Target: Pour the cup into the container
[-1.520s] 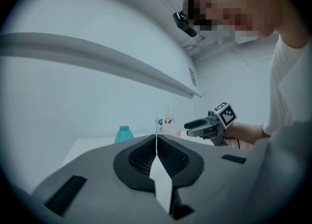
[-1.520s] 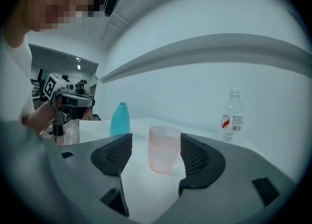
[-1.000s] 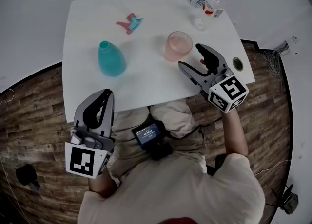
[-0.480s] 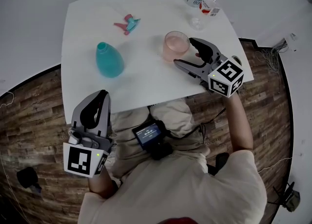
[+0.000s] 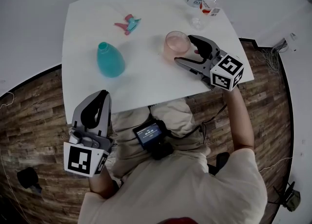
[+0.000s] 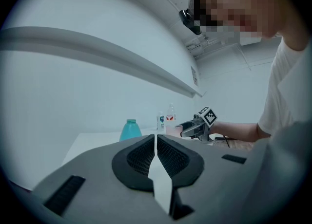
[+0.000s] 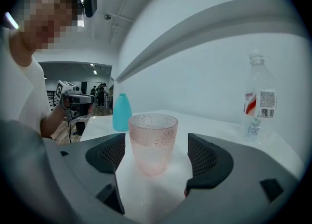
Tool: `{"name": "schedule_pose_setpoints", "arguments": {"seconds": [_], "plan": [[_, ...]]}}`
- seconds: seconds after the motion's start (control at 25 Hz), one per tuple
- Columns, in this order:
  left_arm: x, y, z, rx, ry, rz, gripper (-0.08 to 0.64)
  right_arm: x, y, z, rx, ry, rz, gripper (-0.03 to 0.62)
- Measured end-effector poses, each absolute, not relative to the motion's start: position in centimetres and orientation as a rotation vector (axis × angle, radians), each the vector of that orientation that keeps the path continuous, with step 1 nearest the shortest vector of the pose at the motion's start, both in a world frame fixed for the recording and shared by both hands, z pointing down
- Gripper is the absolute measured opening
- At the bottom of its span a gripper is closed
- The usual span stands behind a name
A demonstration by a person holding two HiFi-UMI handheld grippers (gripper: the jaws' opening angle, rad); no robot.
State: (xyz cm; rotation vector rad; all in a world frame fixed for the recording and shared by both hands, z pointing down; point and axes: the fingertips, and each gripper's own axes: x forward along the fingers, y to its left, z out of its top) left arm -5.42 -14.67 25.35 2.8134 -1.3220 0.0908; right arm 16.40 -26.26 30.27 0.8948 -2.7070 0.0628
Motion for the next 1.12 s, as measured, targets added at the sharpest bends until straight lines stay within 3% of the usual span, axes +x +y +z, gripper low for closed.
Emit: {"name": "schedule_pose_setpoints", "arguments": {"seconds": [1.12], "plan": [[-6.1,-14.4,24.8,2.805,-1.314,0.06,0.012,15.2,-27.0,30.1,0.75,-2.767,0.104,0.382]]}}
